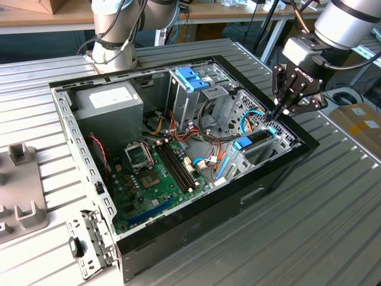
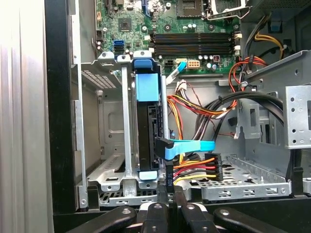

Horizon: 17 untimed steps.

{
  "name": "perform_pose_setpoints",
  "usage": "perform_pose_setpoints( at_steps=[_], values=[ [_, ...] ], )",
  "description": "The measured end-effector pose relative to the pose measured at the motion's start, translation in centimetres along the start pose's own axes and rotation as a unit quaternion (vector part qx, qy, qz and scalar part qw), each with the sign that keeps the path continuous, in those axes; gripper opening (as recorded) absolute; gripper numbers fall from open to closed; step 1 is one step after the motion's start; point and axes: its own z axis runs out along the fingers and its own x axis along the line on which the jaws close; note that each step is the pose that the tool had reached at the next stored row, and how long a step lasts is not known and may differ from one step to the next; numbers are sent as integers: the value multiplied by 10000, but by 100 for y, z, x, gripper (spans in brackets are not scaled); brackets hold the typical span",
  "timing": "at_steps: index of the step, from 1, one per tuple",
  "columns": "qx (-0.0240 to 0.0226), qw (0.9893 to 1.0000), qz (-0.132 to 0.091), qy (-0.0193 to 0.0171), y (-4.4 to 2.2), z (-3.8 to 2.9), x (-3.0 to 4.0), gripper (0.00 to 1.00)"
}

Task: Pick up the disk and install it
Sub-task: 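Insert the first disk wire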

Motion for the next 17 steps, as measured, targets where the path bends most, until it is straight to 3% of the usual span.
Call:
perform_pose_setpoints(
  at_steps=[4, 10, 17],
  values=[
    [1, 10000, 20, 5, 5, 3, 15, 16],
    [4, 10000, 40, 67, 6, 8, 26, 16],
    [5, 10000, 43, 68, 7, 7, 26, 16]
  ],
)
